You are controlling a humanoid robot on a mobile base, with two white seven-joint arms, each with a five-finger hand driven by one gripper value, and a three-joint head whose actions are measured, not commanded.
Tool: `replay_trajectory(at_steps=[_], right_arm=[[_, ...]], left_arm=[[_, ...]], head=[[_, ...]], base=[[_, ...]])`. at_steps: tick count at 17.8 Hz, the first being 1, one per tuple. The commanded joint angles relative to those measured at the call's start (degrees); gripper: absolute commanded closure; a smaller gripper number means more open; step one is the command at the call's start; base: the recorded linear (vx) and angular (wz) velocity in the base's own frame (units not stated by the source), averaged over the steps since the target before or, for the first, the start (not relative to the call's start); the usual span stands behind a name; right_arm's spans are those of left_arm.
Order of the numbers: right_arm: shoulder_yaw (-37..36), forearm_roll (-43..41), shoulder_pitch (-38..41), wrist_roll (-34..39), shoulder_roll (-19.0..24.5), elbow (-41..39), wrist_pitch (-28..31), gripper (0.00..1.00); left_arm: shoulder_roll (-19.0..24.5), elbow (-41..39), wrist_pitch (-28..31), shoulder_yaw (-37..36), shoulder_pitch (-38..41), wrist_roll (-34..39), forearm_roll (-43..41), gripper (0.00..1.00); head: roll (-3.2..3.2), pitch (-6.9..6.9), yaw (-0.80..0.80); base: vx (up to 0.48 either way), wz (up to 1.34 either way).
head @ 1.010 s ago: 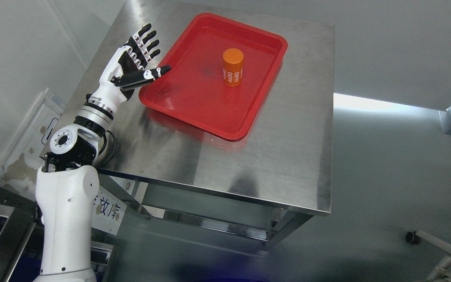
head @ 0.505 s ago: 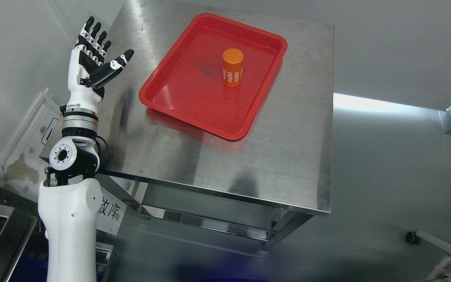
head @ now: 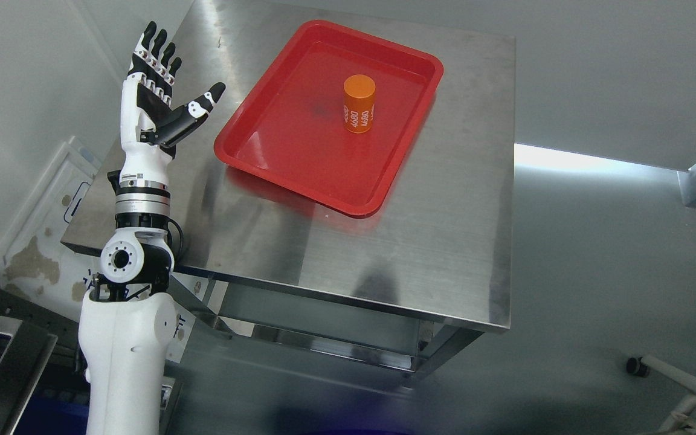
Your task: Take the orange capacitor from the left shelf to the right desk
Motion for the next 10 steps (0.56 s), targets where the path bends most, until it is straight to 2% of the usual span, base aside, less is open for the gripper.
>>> replay_trajectory(at_steps=[1,10], right_arm=[[-0.6,0.4,1.3,-0.1,-1.0,-1.0,0.0,0.00],[-0.6,0.4,1.2,-0.1,-1.0,-1.0,0.0,0.00]], left_arm=[[0.4,-1.5,-0.3,-4.6,1.0,0.0,-1.3,0.00],[0.4,-1.4,-0.3,-4.6,0.3,0.0,-1.3,0.00]], head=[[0.00,0.00,0.00],[0.00,0.00,0.00]], base=[[0.000,0.00],[0.000,0.00]])
